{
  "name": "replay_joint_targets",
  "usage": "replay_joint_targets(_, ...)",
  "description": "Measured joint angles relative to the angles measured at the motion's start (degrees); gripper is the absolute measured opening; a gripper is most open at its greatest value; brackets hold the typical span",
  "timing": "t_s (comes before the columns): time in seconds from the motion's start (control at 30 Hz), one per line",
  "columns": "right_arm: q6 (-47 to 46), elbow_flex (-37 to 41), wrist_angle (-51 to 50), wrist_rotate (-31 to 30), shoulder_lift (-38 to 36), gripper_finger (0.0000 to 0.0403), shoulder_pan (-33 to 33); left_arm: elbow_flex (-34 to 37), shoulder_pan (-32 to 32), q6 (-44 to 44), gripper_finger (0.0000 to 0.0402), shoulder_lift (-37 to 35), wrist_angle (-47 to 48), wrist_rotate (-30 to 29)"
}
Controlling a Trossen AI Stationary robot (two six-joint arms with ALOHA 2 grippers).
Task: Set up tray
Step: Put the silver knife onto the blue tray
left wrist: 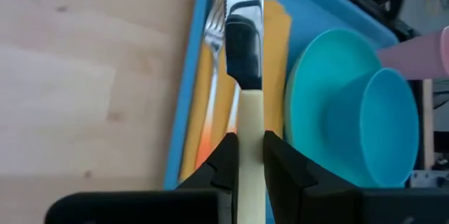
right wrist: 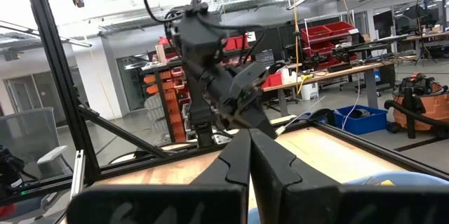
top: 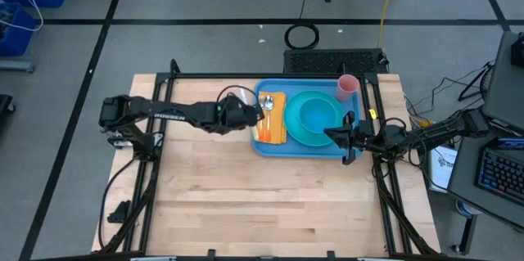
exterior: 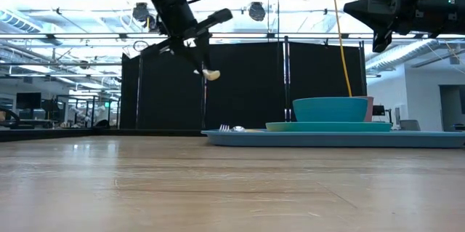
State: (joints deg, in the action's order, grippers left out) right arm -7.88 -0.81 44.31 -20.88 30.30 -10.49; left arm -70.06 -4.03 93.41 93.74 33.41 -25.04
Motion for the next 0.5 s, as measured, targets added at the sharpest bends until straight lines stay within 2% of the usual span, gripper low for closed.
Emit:
replay_joint_targets(0.3,-0.01,0.01,0.0,0.0,-0.02,0.0,0.0,-0.42,-2.91,-7.1,0.0044,0.53,-7.1,-0.67)
replay_joint_targets(0.5,-0.02,0.0,-0.04,-0.01,0.0,0.0,0.0,-0.87,-4.79,-10.01,0.0044,3.18,-11.84,2.22)
